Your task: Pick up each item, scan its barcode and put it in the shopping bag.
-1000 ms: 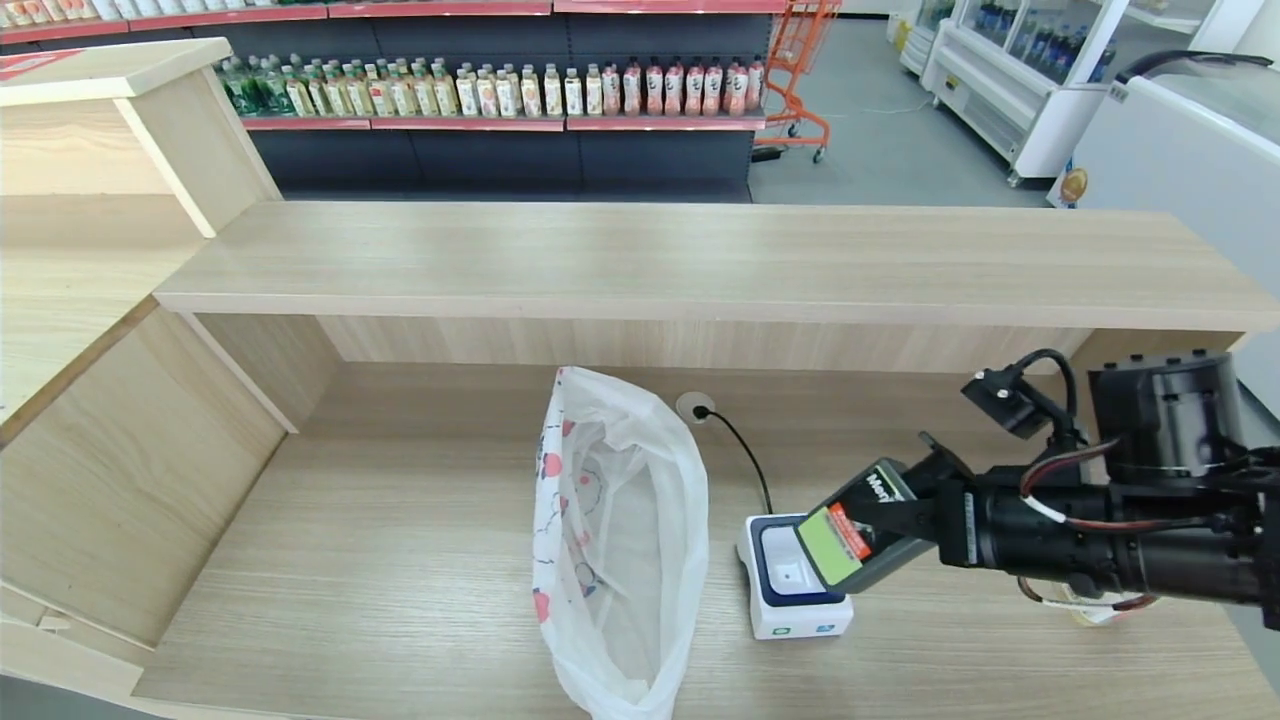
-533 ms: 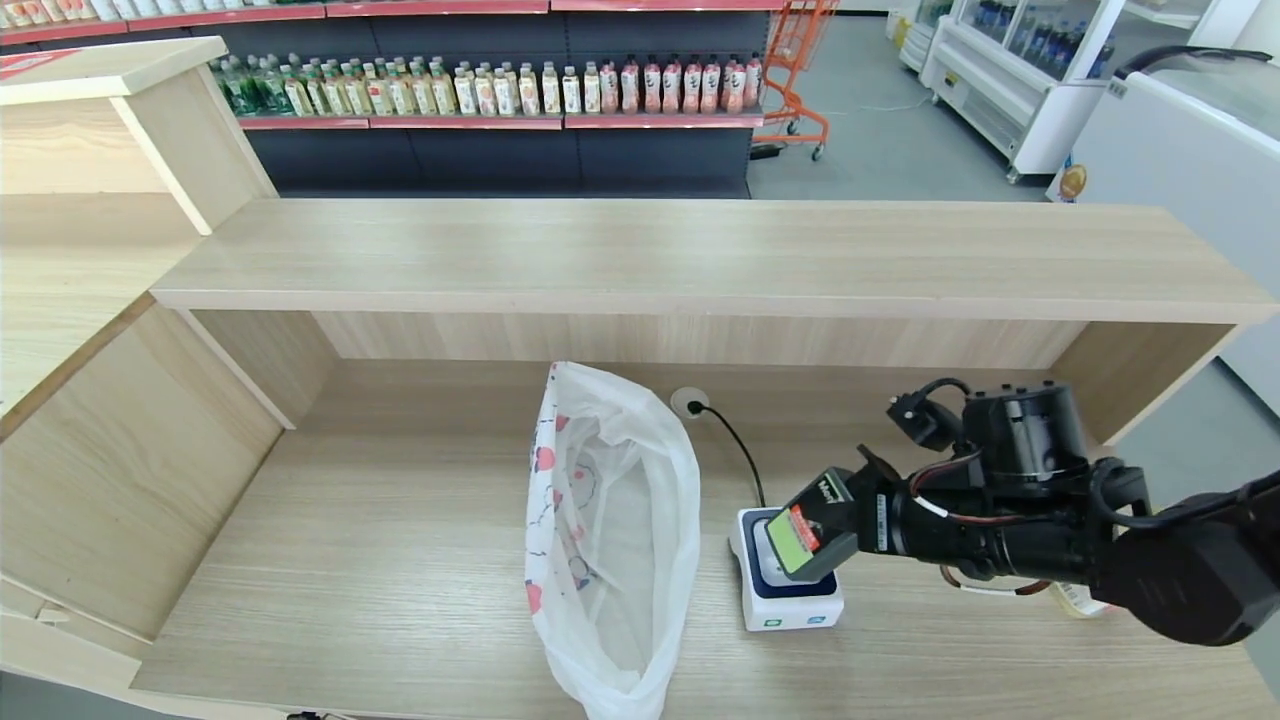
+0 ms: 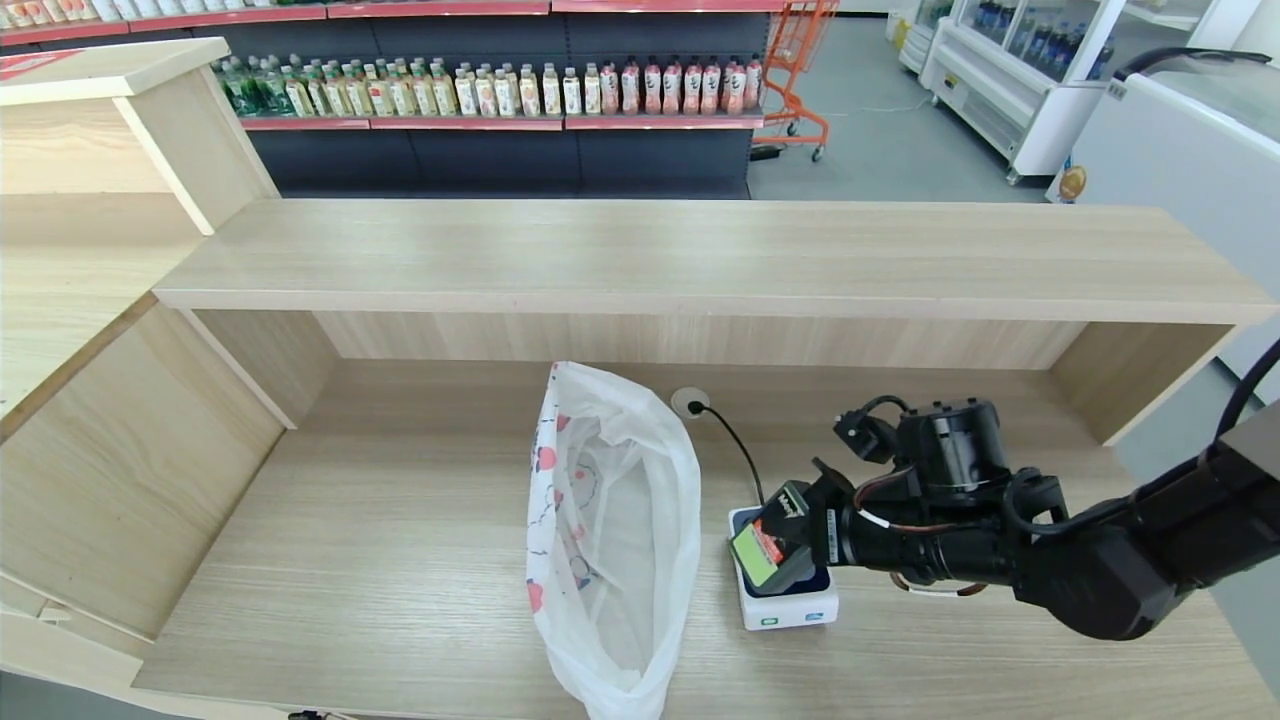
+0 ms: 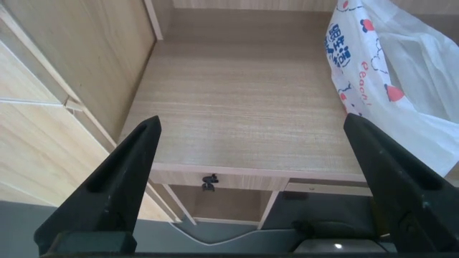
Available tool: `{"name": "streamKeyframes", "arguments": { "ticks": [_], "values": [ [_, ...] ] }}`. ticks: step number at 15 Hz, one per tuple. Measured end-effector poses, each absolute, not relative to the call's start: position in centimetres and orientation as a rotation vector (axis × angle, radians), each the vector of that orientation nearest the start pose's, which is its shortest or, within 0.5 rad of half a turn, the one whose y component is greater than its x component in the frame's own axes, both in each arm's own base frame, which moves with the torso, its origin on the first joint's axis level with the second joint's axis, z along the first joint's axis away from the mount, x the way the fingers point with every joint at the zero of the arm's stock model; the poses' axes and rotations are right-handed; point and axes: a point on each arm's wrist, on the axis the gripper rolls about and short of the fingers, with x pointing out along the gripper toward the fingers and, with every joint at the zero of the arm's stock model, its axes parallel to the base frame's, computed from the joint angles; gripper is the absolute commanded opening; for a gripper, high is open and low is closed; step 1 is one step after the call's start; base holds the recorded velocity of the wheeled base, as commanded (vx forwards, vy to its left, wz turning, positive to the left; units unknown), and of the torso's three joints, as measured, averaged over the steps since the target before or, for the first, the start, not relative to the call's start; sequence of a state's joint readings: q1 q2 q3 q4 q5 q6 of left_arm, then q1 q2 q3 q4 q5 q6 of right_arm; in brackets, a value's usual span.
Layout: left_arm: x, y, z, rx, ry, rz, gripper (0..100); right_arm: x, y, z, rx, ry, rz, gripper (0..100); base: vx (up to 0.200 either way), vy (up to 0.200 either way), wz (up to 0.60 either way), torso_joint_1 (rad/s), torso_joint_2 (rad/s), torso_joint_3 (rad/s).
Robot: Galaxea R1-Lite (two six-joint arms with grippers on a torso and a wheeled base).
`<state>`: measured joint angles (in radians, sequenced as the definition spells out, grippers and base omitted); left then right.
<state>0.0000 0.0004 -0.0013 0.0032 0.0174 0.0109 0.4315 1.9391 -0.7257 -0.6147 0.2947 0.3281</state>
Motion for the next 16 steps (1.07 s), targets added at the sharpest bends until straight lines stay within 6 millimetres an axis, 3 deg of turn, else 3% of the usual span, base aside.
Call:
{"name": "streamKeyframes", "arguments": {
  "ticks": [5,8,10,12,16],
  "values": [
    [-2.3,0.0,7.6,0.011,0.002,0.017,100,29.7,14.4,8.7,0.250,0.708,0.600,0,0.000,0.000,0.00,0.000,0.00,0.000],
    [-2.3,0.0,7.6,0.011,0.002,0.017,100,28.8,14.3,11.9,0.249,0.611,0.631,0,0.000,0.000,0.00,0.000,0.00,0.000],
    [-2.3,0.0,7.6,0.011,0.002,0.017,100,27.3,13.7,14.5,0.141,0.509,0.628,0,0.000,0.000,0.00,0.000,0.00,0.000],
    [-2.3,0.0,7.6,0.012,0.002,0.017,100,25.9,12.7,15.7,-0.013,0.459,0.528,0,0.000,0.000,0.00,0.000,0.00,0.000],
    [-2.3,0.0,7.6,0.012,0.002,0.017,100,24.3,11.8,16.3,-0.020,0.442,0.521,0,-0.050,0.000,0.00,0.001,0.00,0.001]
  ]
}}
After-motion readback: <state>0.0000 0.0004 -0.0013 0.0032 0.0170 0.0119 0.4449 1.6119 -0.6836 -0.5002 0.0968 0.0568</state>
